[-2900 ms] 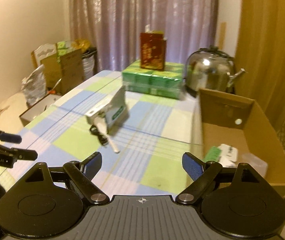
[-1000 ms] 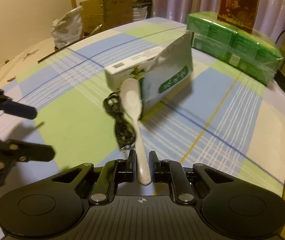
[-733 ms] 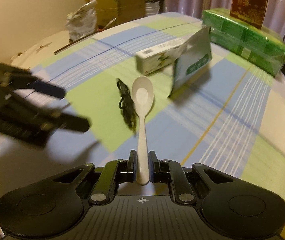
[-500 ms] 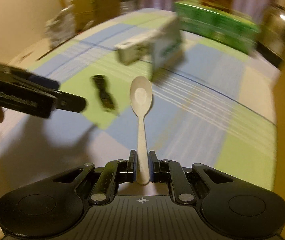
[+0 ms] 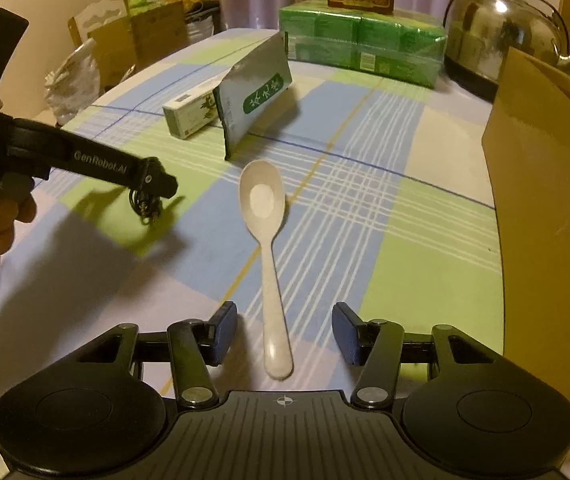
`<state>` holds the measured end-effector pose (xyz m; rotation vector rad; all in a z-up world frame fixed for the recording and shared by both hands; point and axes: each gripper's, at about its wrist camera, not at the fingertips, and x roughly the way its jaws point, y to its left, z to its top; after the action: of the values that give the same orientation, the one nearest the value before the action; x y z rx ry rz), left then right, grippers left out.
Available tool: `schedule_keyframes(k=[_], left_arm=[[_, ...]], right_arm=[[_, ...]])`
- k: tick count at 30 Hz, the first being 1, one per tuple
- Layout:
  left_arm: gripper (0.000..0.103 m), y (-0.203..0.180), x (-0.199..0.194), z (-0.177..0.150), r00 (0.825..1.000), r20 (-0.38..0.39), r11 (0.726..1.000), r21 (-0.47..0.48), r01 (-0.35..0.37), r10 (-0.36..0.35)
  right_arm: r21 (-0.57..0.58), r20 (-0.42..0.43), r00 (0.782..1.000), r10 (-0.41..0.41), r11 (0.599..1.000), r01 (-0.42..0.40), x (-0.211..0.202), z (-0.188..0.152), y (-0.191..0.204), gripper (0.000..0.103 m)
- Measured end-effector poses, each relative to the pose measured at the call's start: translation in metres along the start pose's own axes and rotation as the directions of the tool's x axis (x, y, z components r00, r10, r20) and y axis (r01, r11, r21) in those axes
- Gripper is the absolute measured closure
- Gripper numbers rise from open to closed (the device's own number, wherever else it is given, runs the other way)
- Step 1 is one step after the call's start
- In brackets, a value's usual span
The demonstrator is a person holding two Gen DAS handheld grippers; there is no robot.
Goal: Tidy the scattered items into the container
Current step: 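Grasp the white spoon with the right tool while the left tool grasps the black cable, then lift and carry the spoon and cable toward the cardboard box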
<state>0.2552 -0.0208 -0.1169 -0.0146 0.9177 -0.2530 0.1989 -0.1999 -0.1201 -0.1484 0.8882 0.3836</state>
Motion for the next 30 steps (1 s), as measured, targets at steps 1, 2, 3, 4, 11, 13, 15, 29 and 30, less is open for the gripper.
schedule_keyframes(k=[1,2,3,4,11,13,15,29,30], left_arm=[[0.074,0.0,-0.001,-0.001,1.0,-0.003,1.0,0.011,0.006,-0.006],[0.08,0.0,-0.003,-0.003,1.0,-0.007,1.0,0.024,0.012,-0.012],[0.081,0.0,-0.006,-0.005,1.0,-0.01,0.999,0.038,0.014,-0.014],[0.086,-0.001,-0.009,-0.008,1.0,-0.016,0.998,0.054,0.018,-0.017],[0.089,0.004,-0.03,-0.03,0.999,-0.03,0.995,0.1,0.025,-0.022],[0.087,0.007,-0.032,-0.03,0.999,-0.031,0.995,0.096,0.023,-0.02],[0.077,0.009,-0.033,-0.029,0.999,-0.029,0.995,0.095,0.019,-0.017],[0.091,-0.004,-0.025,-0.028,0.999,-0.03,0.988,0.151,-0.023,0.027],[0.091,-0.006,-0.027,-0.03,0.999,-0.034,0.987,0.16,-0.015,0.021]], right_arm=[[-0.002,0.006,1.0,0.004,1.0,-0.004,0.001,0.001,0.0,0.053],[-0.003,0.011,1.0,0.011,1.0,-0.011,0.003,0.002,-0.001,0.053],[-0.005,0.015,1.0,0.018,1.0,-0.018,0.005,0.005,-0.001,0.053],[-0.008,0.019,1.0,0.023,1.0,-0.023,0.008,0.008,-0.001,0.053],[-0.041,0.064,0.997,0.035,0.999,-0.032,0.032,0.035,0.006,0.053],[-0.058,0.065,0.997,0.036,0.998,-0.032,0.042,0.043,0.008,0.053],[-0.066,0.063,0.997,0.035,0.997,-0.031,0.049,0.048,0.01,0.053],[0.042,0.07,0.997,0.017,0.999,-0.02,0.028,0.035,0.005,0.074],[0.051,0.07,0.997,0.017,0.998,-0.021,0.023,0.032,0.006,0.074]])
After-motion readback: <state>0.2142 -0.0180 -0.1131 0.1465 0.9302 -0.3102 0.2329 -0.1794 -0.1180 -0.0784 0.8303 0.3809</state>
